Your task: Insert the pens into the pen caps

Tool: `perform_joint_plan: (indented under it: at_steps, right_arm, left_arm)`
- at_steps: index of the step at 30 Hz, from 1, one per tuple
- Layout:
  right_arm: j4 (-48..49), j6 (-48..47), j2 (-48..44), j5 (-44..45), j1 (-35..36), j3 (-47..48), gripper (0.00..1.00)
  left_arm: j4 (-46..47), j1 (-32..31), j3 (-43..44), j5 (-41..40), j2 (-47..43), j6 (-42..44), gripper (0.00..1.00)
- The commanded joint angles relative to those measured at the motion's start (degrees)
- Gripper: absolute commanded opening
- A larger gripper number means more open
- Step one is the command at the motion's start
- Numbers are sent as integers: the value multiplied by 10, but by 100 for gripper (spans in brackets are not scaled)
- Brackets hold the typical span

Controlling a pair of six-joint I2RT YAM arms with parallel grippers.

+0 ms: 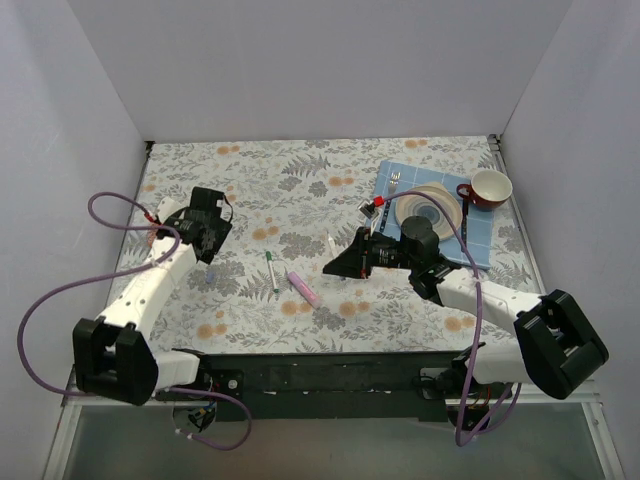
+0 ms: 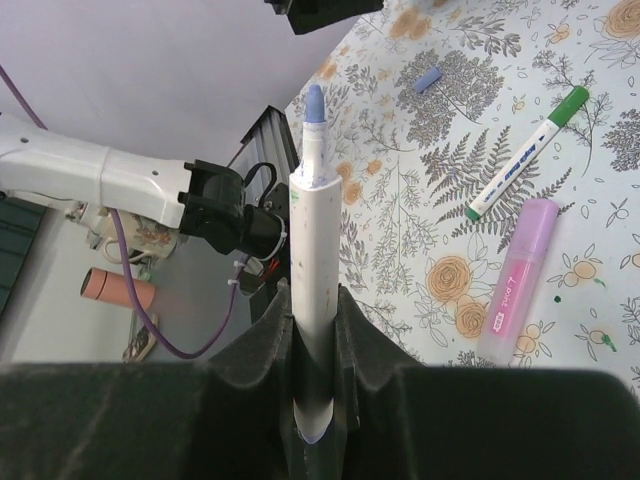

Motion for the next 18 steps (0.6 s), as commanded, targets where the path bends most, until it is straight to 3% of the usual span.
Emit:
perform_joint_plan:
  at_steps: [1, 10, 18]
  right_arm:
    - [-13, -27, -42, 16, -1, -6, 1]
    - [-34, -43, -54, 26, -2, 2, 1]
    - [-44, -54, -56, 36, -1, 2, 1]
  left_arm:
    - [-224, 8, 82, -48, 91, -323, 53]
    - [-126, 30, -25, -54, 86, -328, 51]
    - [-52, 62, -67, -29, 131, -263, 50]
